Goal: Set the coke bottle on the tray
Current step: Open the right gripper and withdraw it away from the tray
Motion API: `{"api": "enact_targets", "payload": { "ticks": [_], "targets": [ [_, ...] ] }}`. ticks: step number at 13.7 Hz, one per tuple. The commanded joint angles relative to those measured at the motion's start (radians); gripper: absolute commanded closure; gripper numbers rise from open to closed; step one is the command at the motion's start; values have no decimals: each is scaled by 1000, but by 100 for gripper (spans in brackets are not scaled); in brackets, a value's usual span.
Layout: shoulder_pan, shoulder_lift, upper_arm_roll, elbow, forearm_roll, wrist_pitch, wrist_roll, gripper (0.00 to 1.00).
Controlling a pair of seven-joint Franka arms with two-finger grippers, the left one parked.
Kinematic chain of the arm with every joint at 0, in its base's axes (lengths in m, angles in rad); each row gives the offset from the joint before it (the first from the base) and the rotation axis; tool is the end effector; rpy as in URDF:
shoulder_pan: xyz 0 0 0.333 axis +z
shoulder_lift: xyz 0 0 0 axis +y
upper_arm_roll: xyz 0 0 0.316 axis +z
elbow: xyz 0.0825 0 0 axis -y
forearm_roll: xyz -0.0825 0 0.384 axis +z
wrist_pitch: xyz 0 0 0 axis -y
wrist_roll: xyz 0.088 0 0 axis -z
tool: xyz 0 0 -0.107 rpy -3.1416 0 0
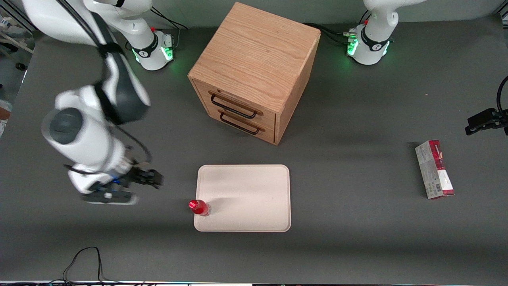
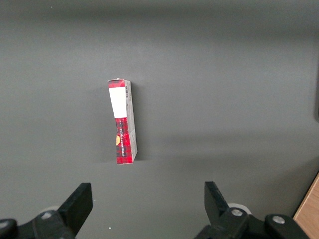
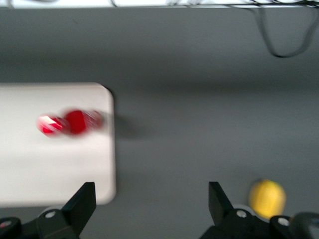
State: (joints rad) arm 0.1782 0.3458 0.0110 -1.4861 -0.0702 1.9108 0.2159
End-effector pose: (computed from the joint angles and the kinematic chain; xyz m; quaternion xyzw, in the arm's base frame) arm 0.6623 0.1207 0.4833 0.9987 -0.0033 0.0450 0.0231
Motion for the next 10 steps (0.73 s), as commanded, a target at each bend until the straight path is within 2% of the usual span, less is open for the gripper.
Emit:
{"api": "enact_targets", "payload": {
  "ticks": [1, 4, 6, 10],
  "targets": [
    [-2, -209, -104, -137, 56, -129, -162, 0],
    [-2, -342, -157, -175, 56, -249, -210, 0],
    [-2, -410, -166, -210, 56, -275, -211, 0],
    [-2, -422, -164, -209, 59, -292, -201, 0]
  ]
}}
